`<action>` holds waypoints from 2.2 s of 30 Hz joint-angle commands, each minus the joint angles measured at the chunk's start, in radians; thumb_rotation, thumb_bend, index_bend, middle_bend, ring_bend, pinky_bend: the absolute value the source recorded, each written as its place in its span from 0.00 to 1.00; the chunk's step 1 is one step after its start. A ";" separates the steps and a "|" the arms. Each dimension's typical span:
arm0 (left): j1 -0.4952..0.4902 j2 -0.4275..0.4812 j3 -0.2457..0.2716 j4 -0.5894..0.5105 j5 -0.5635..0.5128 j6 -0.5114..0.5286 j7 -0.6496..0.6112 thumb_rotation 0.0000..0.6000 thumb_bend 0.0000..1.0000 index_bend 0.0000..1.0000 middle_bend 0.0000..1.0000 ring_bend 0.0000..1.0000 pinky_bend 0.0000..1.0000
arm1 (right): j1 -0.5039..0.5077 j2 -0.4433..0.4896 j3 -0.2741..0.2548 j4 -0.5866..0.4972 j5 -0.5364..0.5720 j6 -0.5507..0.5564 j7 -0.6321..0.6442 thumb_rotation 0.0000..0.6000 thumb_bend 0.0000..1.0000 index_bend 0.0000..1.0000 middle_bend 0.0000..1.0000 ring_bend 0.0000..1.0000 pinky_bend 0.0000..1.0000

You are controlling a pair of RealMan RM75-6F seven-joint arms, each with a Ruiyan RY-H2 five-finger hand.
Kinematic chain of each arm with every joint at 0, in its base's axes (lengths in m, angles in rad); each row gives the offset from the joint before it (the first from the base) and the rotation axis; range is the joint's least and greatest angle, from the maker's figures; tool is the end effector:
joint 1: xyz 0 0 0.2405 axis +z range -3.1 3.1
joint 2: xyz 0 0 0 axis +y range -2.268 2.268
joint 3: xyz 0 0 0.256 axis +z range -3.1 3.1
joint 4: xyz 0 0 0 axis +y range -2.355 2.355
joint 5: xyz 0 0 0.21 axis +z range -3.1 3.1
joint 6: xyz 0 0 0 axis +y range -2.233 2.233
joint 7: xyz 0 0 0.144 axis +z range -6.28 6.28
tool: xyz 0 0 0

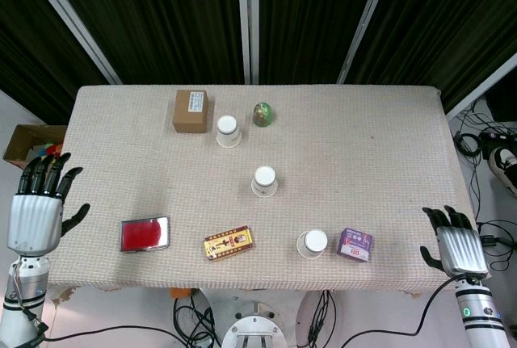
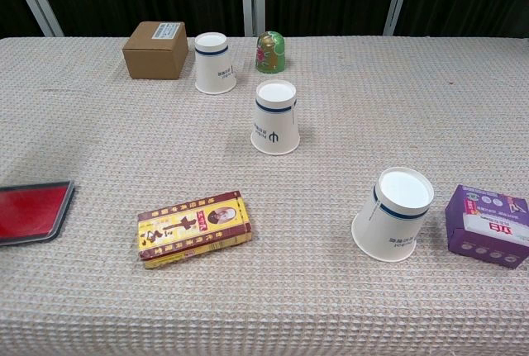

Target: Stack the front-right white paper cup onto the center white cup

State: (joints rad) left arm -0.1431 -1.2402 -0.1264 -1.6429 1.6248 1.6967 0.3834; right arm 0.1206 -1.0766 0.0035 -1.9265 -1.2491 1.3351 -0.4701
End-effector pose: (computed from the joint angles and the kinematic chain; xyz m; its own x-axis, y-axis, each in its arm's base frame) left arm -0.2510 0.2034 0.1545 0.5400 -0.3348 0.7722 0.8003 -0.0798 -0.5942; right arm -0.2843 -0.1691 0.1272 0.5178 -0.2772 0.8094 -0.8263 0.0831 0.5571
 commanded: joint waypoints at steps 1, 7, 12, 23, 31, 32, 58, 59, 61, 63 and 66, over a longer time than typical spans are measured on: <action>0.000 0.001 -0.001 -0.003 0.000 -0.002 0.002 1.00 0.12 0.28 0.14 0.12 0.16 | -0.001 -0.001 0.000 0.003 -0.003 0.003 0.004 1.00 0.26 0.17 0.22 0.06 0.18; 0.007 0.011 0.010 -0.026 -0.017 -0.025 0.007 1.00 0.12 0.28 0.14 0.12 0.16 | 0.004 -0.009 0.001 0.004 -0.057 -0.004 0.088 1.00 0.25 0.17 0.22 0.06 0.18; 0.015 0.055 0.046 -0.116 -0.113 -0.134 0.049 1.00 0.12 0.29 0.14 0.12 0.16 | 0.054 -0.018 0.004 0.012 -0.195 -0.073 0.321 1.00 0.04 0.17 0.22 0.07 0.17; 0.035 0.041 0.078 -0.134 -0.146 -0.166 0.005 1.00 0.12 0.34 0.16 0.12 0.16 | 0.204 -0.128 0.008 0.065 -0.316 -0.249 0.450 1.00 0.00 0.12 0.22 0.07 0.17; 0.045 0.044 0.076 -0.122 -0.146 -0.154 -0.010 1.00 0.12 0.34 0.16 0.12 0.16 | 0.272 -0.168 -0.012 0.087 -0.331 -0.344 0.452 1.00 0.07 0.12 0.22 0.07 0.17; 0.045 0.042 0.075 -0.119 -0.145 -0.154 -0.012 1.00 0.12 0.35 0.16 0.12 0.16 | 0.277 -0.174 -0.014 0.090 -0.329 -0.351 0.444 1.00 0.08 0.12 0.22 0.07 0.17; 0.068 0.042 0.072 -0.077 -0.127 -0.126 -0.084 1.00 0.12 0.36 0.16 0.12 0.16 | 0.426 -0.199 0.196 0.075 -0.254 -0.316 0.345 1.00 0.32 0.49 0.42 0.25 0.25; 0.068 0.042 0.072 -0.075 -0.125 -0.124 -0.086 1.00 0.12 0.36 0.16 0.12 0.16 | 0.446 -0.200 0.221 0.075 -0.226 -0.332 0.340 1.00 0.32 0.49 0.42 0.25 0.25; 0.071 0.042 0.072 -0.071 -0.125 -0.122 -0.090 1.00 0.12 0.36 0.16 0.12 0.16 | 0.494 -0.209 0.272 0.083 -0.155 -0.371 0.325 1.00 0.32 0.49 0.42 0.25 0.25; 0.073 0.042 0.072 -0.068 -0.129 -0.123 -0.094 1.00 0.12 0.36 0.16 0.12 0.16 | 0.542 -0.222 0.303 0.098 -0.089 -0.418 0.303 1.00 0.32 0.49 0.42 0.25 0.25; 0.076 0.042 0.070 -0.062 -0.137 -0.124 -0.090 1.00 0.12 0.36 0.16 0.12 0.16 | 0.604 -0.250 0.324 0.127 -0.012 -0.474 0.274 1.00 0.32 0.49 0.42 0.25 0.25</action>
State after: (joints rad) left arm -0.0680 -1.1982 -0.0554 -1.7064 1.4893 1.5729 0.2916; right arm 0.6613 -1.3036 0.2873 -1.8240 -1.3309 0.9195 -0.1632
